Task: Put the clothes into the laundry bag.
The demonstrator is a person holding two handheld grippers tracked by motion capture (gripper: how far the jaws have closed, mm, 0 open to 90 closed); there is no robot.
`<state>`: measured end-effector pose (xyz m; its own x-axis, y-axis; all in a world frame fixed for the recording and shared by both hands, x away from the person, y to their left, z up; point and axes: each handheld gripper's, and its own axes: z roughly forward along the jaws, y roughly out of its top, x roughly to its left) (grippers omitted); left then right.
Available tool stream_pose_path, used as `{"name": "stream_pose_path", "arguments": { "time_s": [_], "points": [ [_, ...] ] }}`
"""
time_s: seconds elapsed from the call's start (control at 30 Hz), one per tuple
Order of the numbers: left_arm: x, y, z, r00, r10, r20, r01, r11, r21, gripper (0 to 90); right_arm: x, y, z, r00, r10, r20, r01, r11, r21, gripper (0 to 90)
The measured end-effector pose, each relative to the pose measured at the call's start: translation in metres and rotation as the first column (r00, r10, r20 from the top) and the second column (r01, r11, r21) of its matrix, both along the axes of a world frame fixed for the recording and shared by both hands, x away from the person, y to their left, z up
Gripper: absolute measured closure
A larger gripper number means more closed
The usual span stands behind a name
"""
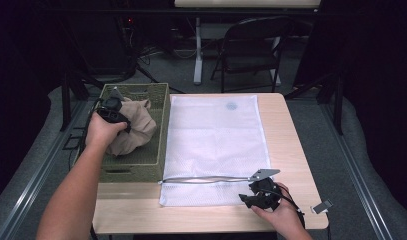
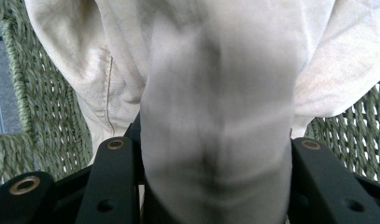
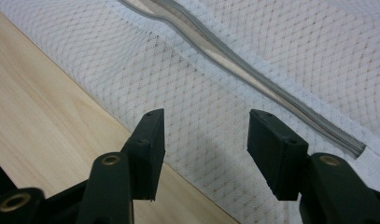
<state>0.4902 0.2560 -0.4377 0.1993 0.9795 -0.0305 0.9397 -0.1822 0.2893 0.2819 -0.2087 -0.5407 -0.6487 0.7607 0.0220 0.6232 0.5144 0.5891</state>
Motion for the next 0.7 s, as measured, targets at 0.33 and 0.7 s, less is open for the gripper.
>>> {"name": "stream_pose_path", "arguments": {
  "time_s": [0.33,0.7],
  "points": [
    [-0.007,0.000,0.011,0.9995,-0.024,0.021,0.024,0.9997,-0.002,53.9,0.001,0.000,0.003,0.9998,-0.017,-0.008,0.017,0.9998,0.012,37.4],
    [-0.015,0.001,0.020,0.9978,-0.052,0.040,0.053,0.9986,-0.007,53.8,0.003,-0.001,0.004,0.9996,0.023,0.019,-0.024,0.9996,0.017,51.4]
  ]
}}
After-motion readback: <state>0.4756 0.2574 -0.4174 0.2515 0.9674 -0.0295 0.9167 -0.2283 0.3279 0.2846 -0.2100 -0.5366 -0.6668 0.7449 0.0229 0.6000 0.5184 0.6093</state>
